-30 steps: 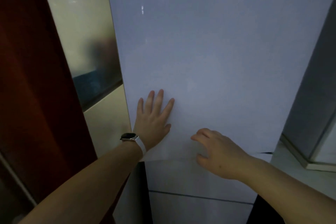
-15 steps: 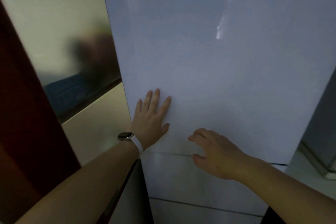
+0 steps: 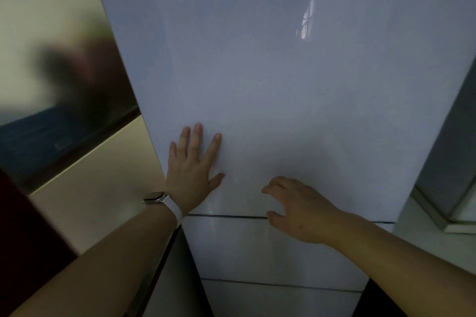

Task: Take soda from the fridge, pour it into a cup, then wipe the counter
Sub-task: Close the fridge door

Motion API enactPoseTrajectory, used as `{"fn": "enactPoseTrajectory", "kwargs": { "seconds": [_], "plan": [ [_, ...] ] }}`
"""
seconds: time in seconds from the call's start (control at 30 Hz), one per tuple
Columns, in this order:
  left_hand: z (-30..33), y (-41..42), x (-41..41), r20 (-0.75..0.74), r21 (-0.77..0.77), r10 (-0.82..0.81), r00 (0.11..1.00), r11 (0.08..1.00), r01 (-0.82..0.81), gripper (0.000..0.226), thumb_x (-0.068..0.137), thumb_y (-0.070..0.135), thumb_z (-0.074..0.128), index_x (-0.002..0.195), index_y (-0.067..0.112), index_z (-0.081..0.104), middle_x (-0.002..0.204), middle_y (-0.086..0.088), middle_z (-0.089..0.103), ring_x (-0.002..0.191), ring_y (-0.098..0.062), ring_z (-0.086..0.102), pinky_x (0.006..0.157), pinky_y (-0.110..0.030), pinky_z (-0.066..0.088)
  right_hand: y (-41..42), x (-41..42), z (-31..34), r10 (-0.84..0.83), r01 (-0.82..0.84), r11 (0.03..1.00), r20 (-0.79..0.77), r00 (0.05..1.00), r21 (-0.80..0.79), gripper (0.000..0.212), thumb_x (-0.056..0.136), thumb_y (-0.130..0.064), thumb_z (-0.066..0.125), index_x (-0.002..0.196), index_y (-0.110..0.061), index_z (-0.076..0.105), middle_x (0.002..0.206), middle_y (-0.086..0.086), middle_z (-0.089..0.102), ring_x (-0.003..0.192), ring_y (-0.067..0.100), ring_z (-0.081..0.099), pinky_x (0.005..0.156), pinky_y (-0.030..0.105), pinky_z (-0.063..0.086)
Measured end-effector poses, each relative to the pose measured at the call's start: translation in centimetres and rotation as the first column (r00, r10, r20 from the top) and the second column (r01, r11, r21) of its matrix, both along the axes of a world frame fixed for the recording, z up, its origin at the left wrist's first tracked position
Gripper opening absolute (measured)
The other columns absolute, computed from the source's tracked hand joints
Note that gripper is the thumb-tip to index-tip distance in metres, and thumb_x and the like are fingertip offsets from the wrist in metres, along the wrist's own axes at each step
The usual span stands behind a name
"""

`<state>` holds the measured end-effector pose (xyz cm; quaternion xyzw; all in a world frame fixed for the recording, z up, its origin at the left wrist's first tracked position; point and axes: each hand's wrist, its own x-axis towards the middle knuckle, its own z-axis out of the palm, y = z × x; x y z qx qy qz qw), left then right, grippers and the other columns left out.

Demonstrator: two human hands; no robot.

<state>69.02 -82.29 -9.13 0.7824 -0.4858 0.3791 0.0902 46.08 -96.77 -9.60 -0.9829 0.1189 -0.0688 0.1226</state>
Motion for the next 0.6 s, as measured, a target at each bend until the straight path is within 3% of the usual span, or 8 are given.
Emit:
{"fn": "enactPoseTrajectory", "kwargs": {
  "seconds": [0.23, 0.4, 0.6],
  "plan": [
    [1.7, 1.2, -2.1, -0.137, 0.027, -0.052, 0.989, 0.998, 0.056, 0.089, 0.076, 0.052, 0.072, 0.149, 0.016, 0.036, 0.155, -0.026, 0.024, 0.141, -0.046, 0.022, 0.109, -0.061, 0.031, 1.9, -2.4, 2.0, -0.040, 0.040, 0.999, 0.024, 0.999, -0.021, 0.058, 0.096, -0.046, 0.047, 0.148, -0.026, 0.029, 0.148, -0.007, 0.031, 0.129, 0.015, 0.034, 0.108, 0.029, 0.030],
    [2.5, 3.3, -4.9, -0.110, 0.158, -0.124, 0.986, 0.977, 0.141, 0.072, 0.081, 0.049, 0.065, 0.141, 0.014, 0.047, 0.150, -0.021, 0.038, 0.137, -0.041, 0.036, 0.106, -0.056, 0.037, 4.7, -5.5, 3.1, -0.100, 0.102, 0.993, 0.037, 0.994, -0.052, 0.056, 0.096, -0.045, 0.047, 0.147, -0.027, 0.031, 0.146, -0.008, 0.032, 0.126, 0.014, 0.035, 0.105, 0.031, 0.033],
    [2.1, 7.2, -8.1, -0.232, 0.236, -0.273, 0.934, 0.915, 0.326, 0.064, 0.083, 0.056, 0.043, 0.130, 0.017, 0.057, 0.146, -0.015, 0.046, 0.134, -0.037, 0.042, 0.101, -0.051, 0.042, 9.5, -10.1, 3.3, -0.166, 0.171, 0.982, 0.073, 0.983, -0.075, 0.055, 0.094, -0.046, 0.048, 0.145, -0.029, 0.034, 0.143, -0.010, 0.035, 0.125, 0.013, 0.036, 0.104, 0.031, 0.034]
  ]
}}
